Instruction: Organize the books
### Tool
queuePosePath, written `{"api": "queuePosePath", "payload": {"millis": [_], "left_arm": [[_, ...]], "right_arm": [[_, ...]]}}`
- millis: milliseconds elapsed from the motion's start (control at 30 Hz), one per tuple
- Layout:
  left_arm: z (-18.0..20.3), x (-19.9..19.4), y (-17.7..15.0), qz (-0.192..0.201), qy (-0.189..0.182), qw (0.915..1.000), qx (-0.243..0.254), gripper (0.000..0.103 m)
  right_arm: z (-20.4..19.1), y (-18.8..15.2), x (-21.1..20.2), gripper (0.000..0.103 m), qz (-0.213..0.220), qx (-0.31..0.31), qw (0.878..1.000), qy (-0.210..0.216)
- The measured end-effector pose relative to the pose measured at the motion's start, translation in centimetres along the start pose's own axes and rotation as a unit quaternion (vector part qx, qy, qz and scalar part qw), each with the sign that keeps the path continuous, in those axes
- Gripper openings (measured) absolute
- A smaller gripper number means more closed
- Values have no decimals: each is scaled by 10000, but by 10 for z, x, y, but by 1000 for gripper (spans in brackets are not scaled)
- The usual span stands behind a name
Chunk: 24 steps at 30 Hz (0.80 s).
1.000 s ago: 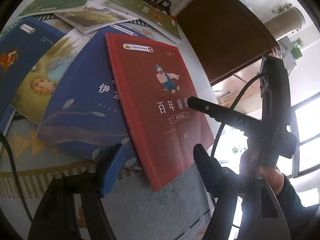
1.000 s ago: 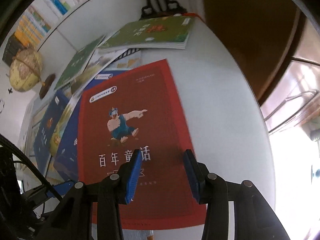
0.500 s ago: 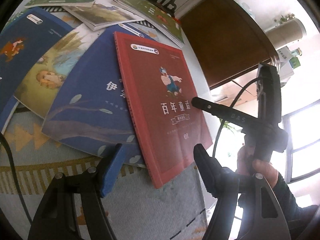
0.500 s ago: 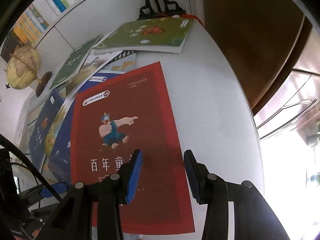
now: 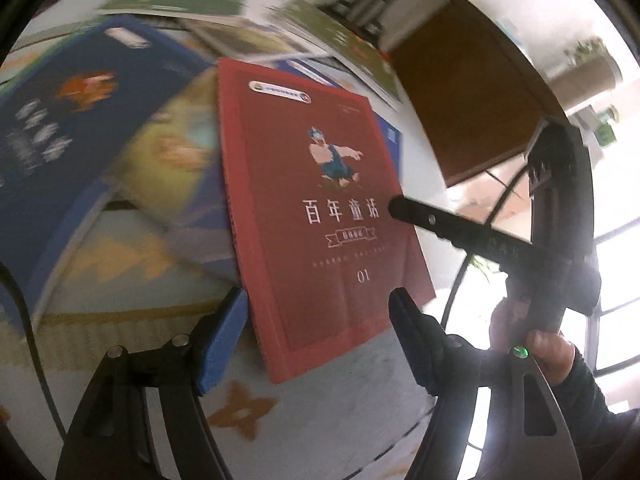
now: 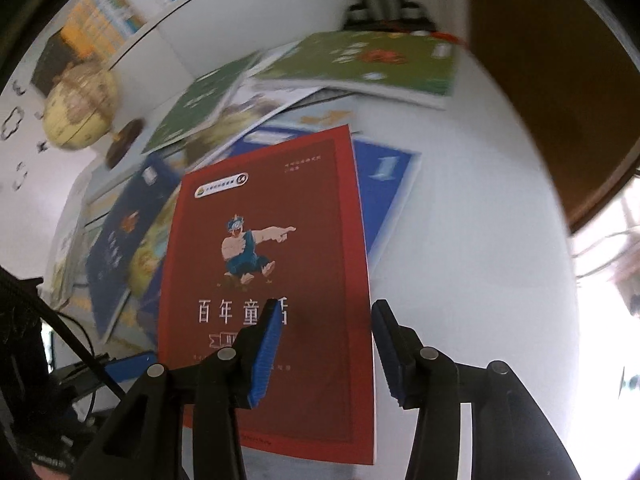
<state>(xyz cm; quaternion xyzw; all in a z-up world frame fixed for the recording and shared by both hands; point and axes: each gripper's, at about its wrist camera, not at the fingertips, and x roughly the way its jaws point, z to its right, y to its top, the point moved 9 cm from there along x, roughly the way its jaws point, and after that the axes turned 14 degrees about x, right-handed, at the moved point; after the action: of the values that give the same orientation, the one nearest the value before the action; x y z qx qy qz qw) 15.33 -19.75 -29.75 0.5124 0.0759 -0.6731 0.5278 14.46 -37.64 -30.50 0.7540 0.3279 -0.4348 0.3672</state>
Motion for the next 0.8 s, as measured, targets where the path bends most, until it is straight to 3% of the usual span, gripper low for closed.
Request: {"api": "queuePosePath", "payload": {"millis": [200, 300, 400, 500, 700, 800], "left_arm": [[-30, -14, -13, -12, 334, 9983, -472, 70], [-26, -8, -13, -51, 293, 9987, -405, 70], [-13, 0, -12, -155, -61, 9990, -415, 70], [1, -2, -12, -219, -13, 9995, -243, 70], [46, -48, 12, 336, -389, 9984, 230, 70], [50, -47, 25, 566, -581, 9963, 291, 73]], "right_arm": [[-16, -17, 9, 46, -32, -384, 9992, -110], [-6, -28, 7, 46, -152, -171, 9997, -111], [-3, -39, 6, 46, -261, 110, 9994, 204], [-4, -42, 2, 46, -351, 294, 9985, 310], [-9, -40, -19, 46, -472, 433, 9962, 589], [-11, -39, -24, 46, -525, 543, 9944, 739]]}}
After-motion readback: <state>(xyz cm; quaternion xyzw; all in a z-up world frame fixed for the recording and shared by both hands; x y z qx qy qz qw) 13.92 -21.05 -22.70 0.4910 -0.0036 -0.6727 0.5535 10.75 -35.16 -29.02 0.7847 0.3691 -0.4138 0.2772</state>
